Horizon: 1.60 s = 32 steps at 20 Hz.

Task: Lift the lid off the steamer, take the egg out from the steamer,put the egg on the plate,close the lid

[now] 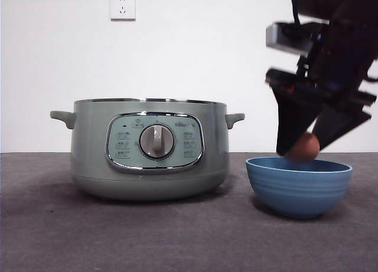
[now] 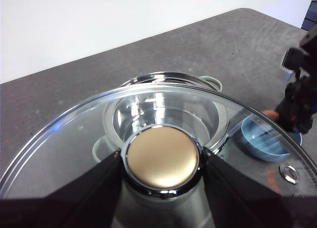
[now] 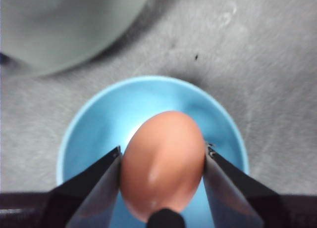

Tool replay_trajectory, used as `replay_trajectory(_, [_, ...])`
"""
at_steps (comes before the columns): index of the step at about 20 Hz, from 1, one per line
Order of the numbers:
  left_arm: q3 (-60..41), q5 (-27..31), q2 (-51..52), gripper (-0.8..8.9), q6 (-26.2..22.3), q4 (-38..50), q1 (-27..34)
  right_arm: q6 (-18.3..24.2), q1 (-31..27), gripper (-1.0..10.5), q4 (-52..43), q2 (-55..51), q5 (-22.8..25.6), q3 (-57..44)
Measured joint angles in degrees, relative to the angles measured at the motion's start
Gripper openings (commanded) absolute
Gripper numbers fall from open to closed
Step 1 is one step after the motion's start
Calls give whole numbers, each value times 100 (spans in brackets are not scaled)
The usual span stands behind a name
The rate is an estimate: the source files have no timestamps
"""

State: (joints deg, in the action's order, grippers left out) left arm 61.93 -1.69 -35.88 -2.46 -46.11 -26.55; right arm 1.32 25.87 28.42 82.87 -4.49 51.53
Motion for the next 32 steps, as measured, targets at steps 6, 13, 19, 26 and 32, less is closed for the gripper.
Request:
replay_trajectory(6, [0,-2,-59,-8,0,35,0,-2,0,-12,-468,605,-133,-48])
replay_trajectory(13, [0,-2,-153,-8,0,83,0,72,4,9,-452,890,-153,-55])
replay_trajectory(19, [0,-4,-369,-8,0,166,0,149,4,392,-413,890,-153,-55])
replay_trajectory(26, [0,-179,-695,-8,-2,605,0,151,15,392,-332,422,-155,-55])
replay_trajectory(32, [0,-511,-1508,-8,-7,1530,0,149,44,391,7,-1436,-155,-55])
